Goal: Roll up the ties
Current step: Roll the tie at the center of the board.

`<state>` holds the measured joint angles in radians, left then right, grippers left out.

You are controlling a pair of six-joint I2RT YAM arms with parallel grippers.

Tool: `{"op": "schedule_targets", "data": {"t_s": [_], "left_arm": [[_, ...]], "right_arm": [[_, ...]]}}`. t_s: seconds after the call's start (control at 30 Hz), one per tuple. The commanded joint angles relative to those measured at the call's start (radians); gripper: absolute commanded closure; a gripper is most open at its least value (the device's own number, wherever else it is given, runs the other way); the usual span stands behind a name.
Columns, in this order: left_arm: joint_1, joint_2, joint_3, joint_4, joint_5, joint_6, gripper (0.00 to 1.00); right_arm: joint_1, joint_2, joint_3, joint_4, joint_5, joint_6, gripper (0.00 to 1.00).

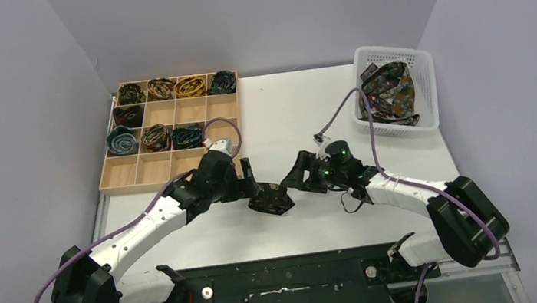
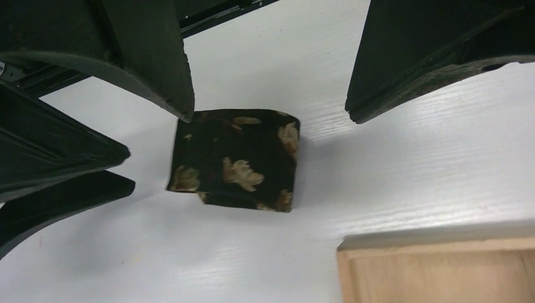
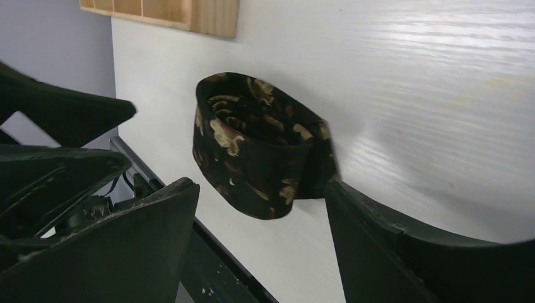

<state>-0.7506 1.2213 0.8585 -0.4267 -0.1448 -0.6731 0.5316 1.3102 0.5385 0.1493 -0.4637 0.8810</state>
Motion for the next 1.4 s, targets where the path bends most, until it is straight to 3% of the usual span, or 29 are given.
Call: {"op": "schedule_targets", "data": {"t_s": [0.0, 0.27, 0.6, 1.07, 1.37], "left_arm": [[0.119, -0.066, -0.108, 0.133, 0.224, -0.013, 0.11], [0.236, -0.069, -0.244, 0.317, 0.456, -0.033, 0.10], [0.238, -0.006, -0.330, 0.480, 0.477, -0.063, 0.08], [0.238, 0.144, -0.334, 0.676, 0.589, -0.056, 0.08], [0.220, 0.244, -0.366, 0.870, 0.676, -0.130, 0.23]], "right_arm": [[0.057, 0.093, 0.081, 0.106, -0.013, -0.022, 0.25], [0.080, 0.210, 0.096, 0.123, -0.033, -0.035, 0.28], [0.078, 0.258, 0.009, 0.119, 0.014, -0.100, 0.32], [0.067, 0.267, -0.021, 0.139, 0.015, -0.103, 0.38], [0.053, 0.258, -0.031, 0.136, -0.019, -0.119, 0.49]]}}
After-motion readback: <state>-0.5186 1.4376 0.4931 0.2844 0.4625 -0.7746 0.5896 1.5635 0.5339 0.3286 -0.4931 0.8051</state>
